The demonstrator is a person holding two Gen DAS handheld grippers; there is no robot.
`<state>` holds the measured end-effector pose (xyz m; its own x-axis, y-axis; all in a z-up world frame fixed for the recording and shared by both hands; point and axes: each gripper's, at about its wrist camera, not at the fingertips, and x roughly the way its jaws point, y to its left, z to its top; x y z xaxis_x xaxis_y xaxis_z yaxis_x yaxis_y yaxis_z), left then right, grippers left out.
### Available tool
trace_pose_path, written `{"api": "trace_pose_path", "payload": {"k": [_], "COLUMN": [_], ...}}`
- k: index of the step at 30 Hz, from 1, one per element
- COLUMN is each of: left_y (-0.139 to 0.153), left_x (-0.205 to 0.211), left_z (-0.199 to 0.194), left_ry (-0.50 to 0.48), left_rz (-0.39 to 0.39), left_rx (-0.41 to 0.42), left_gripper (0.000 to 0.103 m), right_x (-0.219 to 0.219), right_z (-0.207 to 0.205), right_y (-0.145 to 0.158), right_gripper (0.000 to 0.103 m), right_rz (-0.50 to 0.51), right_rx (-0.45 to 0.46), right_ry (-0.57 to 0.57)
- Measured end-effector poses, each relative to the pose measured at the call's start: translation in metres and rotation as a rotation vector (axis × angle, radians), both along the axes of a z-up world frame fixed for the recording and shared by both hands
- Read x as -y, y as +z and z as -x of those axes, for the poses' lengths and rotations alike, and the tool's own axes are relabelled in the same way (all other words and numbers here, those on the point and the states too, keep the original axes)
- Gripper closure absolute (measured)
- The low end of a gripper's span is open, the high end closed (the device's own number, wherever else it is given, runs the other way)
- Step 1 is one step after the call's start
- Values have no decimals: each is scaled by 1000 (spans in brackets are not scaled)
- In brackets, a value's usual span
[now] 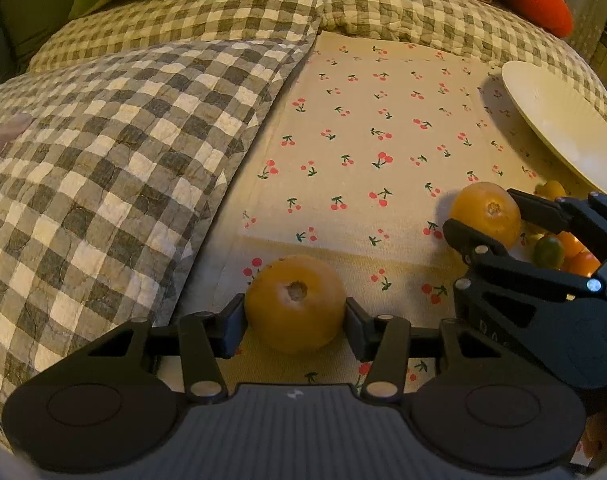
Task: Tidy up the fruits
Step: 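Carry both yellow fruits to the white plate with both grippers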
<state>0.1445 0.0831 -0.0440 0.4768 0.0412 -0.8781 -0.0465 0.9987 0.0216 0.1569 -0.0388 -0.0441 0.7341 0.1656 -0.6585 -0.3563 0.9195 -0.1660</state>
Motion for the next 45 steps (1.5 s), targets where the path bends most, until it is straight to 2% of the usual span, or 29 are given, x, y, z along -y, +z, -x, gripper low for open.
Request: {"api": "trace_pose_path", "payload": {"k": [8,18,27,33,38,45], "left_y": [4,9,28,47,65,81], "left_x": [-1,2,5,14,19,68], "left_z": [8,15,18,15,6,-33], "left_ry": [-13,-29,-52,-83,-95,-185], "left_rz": [-4,52,86,118,178,183], "left_rx": [5,2,63,109,108,156], "left_gripper": [56,57,56,56,56,56], "right_x": [7,27,59,91,118,172], "right_z": [13,46,74,78,70,45], "right_y": [2,8,29,50,60,70], "right_gripper": [60,60,60,60,60,60], "right_rz": [-58,-154,-252,-319,-297,-312], "right_rx": [-7,-20,1,28,60,88], "right_ry": [-26,-64,-70,-86,-129,-239]}}
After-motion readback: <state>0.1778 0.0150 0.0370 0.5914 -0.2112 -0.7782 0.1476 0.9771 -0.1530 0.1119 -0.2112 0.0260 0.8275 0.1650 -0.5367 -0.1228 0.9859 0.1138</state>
